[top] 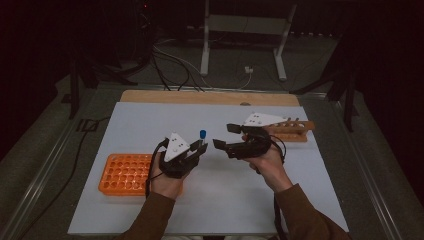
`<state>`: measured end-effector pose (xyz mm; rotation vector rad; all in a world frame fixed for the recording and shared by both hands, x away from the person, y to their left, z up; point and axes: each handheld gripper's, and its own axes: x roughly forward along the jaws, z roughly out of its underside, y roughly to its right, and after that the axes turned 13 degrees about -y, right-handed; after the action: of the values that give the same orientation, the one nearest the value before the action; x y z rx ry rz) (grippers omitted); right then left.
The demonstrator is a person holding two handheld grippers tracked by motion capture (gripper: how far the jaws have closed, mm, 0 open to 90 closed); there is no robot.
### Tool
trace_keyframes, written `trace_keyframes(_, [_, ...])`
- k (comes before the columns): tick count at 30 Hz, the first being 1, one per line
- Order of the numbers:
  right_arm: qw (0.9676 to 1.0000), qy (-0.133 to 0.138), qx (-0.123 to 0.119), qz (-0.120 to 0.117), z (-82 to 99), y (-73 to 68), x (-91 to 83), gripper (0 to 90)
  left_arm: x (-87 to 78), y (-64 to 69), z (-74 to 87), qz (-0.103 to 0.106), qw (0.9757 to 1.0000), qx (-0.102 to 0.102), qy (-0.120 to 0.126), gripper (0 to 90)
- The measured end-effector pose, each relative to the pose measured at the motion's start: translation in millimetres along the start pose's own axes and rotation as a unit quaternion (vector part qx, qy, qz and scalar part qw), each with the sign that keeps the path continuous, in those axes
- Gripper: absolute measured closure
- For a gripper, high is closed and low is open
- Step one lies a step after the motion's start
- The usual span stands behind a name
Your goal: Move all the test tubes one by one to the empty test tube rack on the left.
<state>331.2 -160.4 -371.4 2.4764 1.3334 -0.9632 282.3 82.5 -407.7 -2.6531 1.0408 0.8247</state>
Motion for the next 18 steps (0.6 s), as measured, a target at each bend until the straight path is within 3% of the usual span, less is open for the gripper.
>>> trace_keyframes(6, [0.9984, -0.011, 0.023, 0.051, 16.3, 18.2, -4.8, 12.9, -8.3, -1.9, 7.1, 0.010, 0.9999, -0.003, 0.004, 77.7])
trace_keyframes(18, [0.9960, -0.002, 0.049, 0.074, 34.3, 35.9, -17.1, 8.2, -24.2, -8.2, 31.8, 0.013, 0.9999, -0.002, -0.009, 77.6])
